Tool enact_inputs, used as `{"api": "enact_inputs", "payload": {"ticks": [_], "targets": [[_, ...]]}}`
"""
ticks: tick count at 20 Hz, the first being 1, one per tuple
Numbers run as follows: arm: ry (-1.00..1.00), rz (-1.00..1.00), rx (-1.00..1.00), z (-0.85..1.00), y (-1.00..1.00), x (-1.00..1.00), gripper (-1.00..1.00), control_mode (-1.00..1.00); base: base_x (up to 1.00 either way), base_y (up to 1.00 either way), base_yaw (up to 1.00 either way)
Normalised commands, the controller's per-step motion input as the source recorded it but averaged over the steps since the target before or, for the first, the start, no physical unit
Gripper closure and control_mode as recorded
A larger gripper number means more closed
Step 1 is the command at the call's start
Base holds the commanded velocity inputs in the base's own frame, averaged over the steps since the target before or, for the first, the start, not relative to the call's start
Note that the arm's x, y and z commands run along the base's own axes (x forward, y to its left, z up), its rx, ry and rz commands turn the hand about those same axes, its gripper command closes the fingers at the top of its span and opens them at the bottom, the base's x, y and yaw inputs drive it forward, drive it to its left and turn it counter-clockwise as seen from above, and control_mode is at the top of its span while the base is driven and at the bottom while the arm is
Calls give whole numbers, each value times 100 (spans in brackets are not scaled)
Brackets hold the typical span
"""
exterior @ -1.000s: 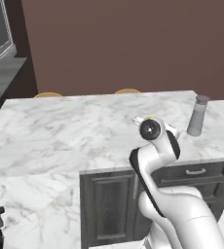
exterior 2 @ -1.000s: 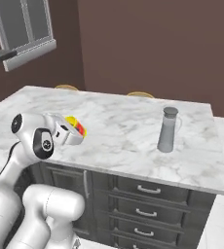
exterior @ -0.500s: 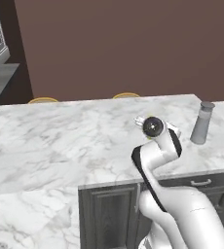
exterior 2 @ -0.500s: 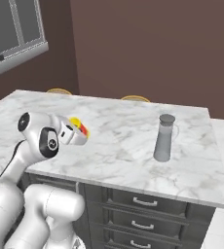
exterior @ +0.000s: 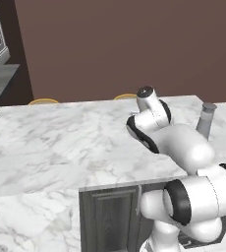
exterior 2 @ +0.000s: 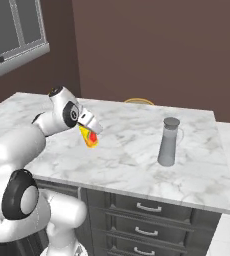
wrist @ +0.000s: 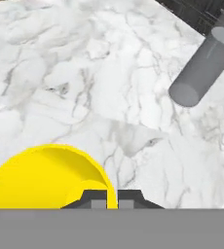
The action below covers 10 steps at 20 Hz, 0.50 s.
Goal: Place the pitcher and cup on the dining counter for serving.
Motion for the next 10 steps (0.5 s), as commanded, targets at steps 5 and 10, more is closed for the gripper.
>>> {"api": "enact_inputs", "payload": {"ticks": [5, 10], "targets": [[17, 0, 0, -8, -2, 24, 100, -100, 0, 0, 0], [-1, 0, 3, -53, -43, 31, 100, -100, 0, 0, 0]]}}
